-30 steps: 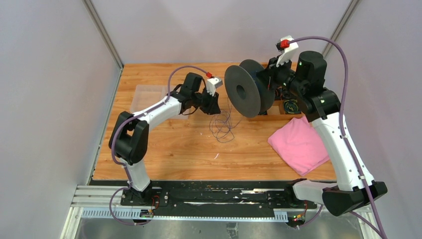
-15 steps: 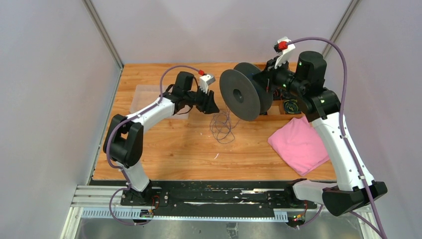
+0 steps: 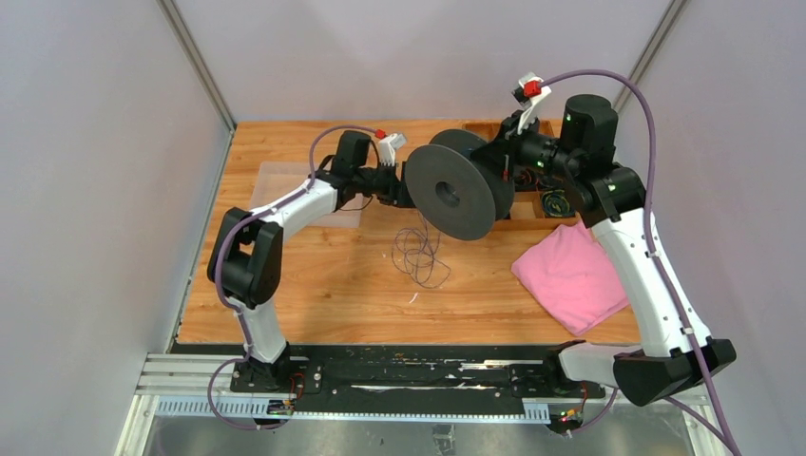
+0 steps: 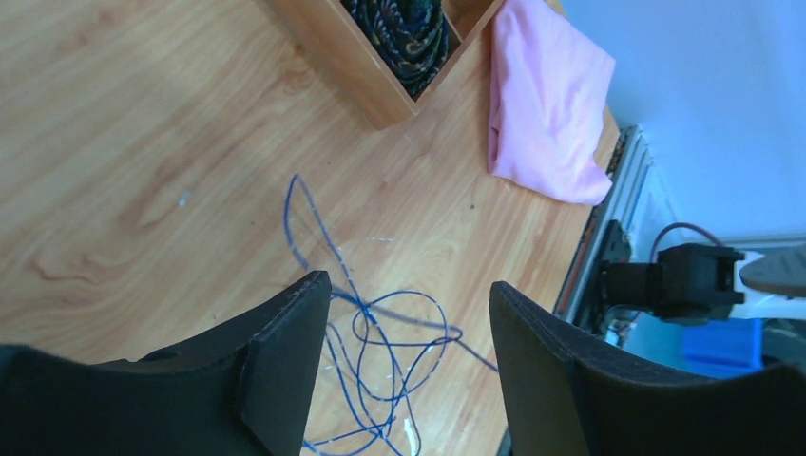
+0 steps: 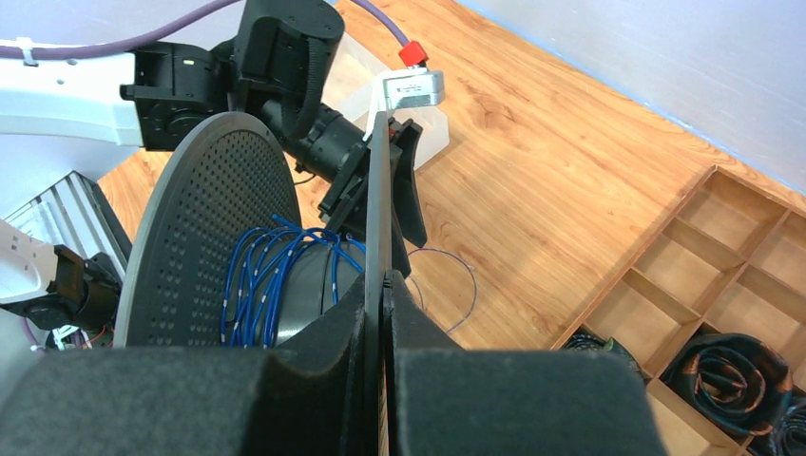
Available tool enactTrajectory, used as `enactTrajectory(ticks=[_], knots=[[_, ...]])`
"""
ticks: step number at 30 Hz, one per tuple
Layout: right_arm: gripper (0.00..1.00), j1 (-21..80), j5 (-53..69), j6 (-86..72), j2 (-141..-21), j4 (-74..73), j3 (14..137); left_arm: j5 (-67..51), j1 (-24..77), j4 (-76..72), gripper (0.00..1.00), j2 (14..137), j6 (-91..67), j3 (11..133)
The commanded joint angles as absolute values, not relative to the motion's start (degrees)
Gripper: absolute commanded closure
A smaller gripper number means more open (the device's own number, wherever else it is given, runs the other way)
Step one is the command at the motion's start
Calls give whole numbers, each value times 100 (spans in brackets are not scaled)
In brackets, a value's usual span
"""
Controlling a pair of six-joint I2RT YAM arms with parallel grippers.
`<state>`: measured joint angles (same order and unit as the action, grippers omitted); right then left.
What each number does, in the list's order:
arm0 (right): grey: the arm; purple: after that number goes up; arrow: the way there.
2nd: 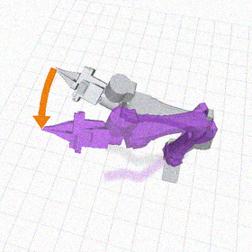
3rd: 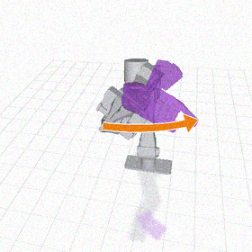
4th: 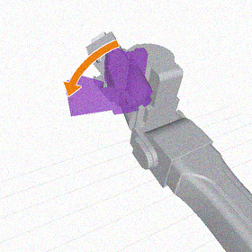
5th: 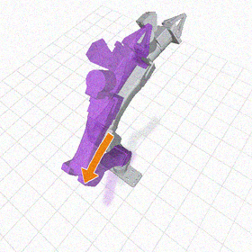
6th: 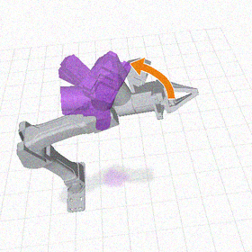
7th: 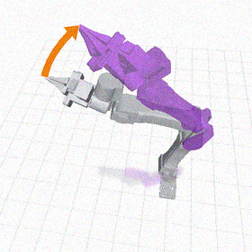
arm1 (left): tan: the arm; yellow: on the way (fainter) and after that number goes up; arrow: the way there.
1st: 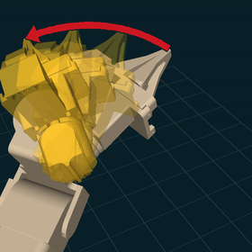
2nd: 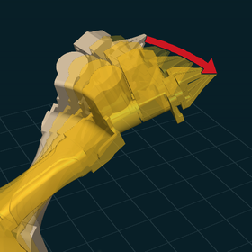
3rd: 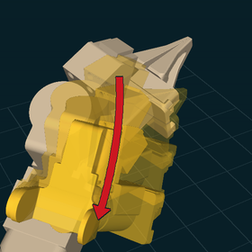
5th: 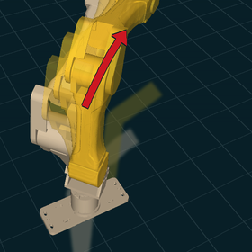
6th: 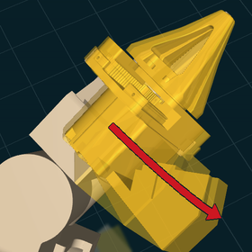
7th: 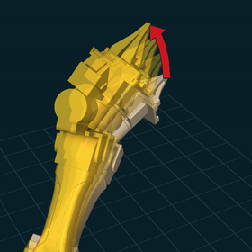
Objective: Wrap the cables
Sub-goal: Wrap the cable around the cable reel.
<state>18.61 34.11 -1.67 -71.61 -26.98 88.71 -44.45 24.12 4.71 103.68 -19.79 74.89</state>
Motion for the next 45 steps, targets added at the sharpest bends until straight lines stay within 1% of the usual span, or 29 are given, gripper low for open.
enactTrajectory(ticks=[1, 6, 9, 13, 18, 23, 24, 30, 34, 40, 45], knots=[[99, 1811, 3650, -194, -7168, -2435, 9155, -4672, 2491, 244, 33, 10553, -2851, 7595], [99, 1813, 3593, -144, -7158, -2444, 9148, -4456, 2721, 573, 32, 10548, -2711, 7525], [99, 1811, 3541, -96, -7137, -2466, 9133, -4270, 2797, 767, 35, 10462, -2449, 7416], [99, 1812, 3473, -56, -7095, -2464, 9085, -4148, 2795, 1000, 43, 10433, -2145, 7353], [99, 1813, 3382, 8, -7048, -2464, 9062, -4250, 2798, 1284, 58, 10469, -1587, 7287], [99, 1811, 3281, 46, -7027, -2477, 9076, -4446, 2797, 1307, 66, 10371, -963, 7055], [99, 1811, 3256, 71, -7035, -2494, 9083, -4470, 2800, 1303, 66, 10335, -865, 7000], [99, 1811, 3255, 97, -7058, -2518, 9084, -4513, 2638, 1311, 48, 10112, -496, 6899], [99, 1811, 3298, 142, -7042, -2555, 9062, -4405, 2315, 1143, 42, 9850, -209, 6861], [99, 1811, 3466, 176, -6987, -2591, 9050, -4334, 2143, 1027, 33, 9505, 934, 6749], [99, 1812, 3545, 167, -6964, -2647, 9109, -4836, 2039, 631, 28, 9257, 2096, 6491]])
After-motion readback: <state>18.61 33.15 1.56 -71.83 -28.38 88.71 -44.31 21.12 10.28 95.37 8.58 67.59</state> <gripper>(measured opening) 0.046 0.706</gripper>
